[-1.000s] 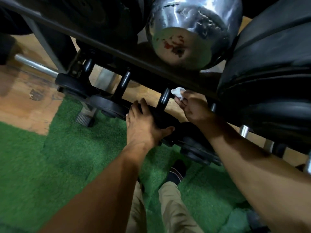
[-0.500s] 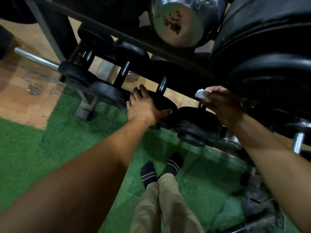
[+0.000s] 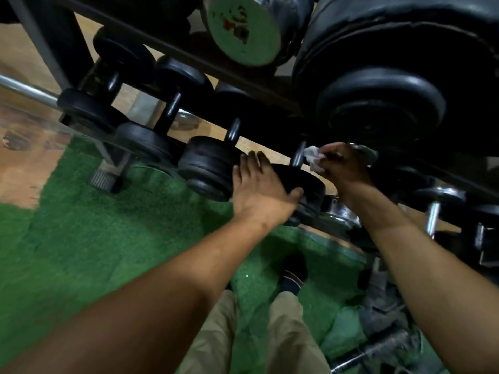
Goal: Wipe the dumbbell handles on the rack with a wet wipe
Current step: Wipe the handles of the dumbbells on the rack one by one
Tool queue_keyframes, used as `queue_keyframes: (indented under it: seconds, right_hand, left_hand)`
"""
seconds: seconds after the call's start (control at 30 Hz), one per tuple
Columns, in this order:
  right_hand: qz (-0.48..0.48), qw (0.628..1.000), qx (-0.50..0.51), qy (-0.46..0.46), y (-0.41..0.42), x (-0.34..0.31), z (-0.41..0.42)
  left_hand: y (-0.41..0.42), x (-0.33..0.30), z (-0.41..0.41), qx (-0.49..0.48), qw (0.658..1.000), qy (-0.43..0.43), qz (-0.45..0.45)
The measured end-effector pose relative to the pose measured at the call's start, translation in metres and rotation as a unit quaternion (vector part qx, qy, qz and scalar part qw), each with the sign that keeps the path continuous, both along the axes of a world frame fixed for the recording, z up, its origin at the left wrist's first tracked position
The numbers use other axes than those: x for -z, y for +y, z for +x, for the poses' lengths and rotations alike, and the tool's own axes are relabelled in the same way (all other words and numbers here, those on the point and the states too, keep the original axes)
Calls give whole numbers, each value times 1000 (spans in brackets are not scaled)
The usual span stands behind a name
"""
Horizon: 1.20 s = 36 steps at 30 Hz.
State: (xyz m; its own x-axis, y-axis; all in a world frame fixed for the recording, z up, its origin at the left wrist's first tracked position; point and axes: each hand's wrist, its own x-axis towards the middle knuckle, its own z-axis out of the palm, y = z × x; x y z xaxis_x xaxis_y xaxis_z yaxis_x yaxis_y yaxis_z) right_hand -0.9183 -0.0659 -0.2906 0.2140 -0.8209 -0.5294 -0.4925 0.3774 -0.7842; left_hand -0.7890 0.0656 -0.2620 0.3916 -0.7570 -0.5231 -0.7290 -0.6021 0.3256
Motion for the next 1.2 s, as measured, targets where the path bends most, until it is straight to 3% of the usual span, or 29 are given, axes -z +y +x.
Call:
queue_keyframes:
  seconds: [0.23,0.37,0.5,0.6,0.67,0.87,1.0,1.2]
  right_hand:
    - [-93,972,-196,94,-28,19,-8]
    - [-158,904,-375,133,-32,29,-2]
    - [-139,865,-464,132,-35,33,3]
    - [-132,794,-559,198,-49,36,5]
    - [-140,768,-587,214,-54,38,8]
    - [-249,817,-481,196,-55,51,-3]
    - [-284,769,-536,202,-52,53,-8]
    - [-263,814,-454,251,-65,69,-16]
  left_hand:
    - [-20,28,-55,4,999,23,29]
    - [-17,42,-63,-39,999,10,-5]
    - [-19,44,-64,-38,999,-7,1]
    - [-19,44,-66,-36,999,-24,11]
    - [-20,43,-67,-35,999,-28,18]
    - [-22,42,-66,-26,998,-30,38]
    - [-22,39,-66,-24,998,-30,41]
    - [-24,36,-65,-20,998,-30,53]
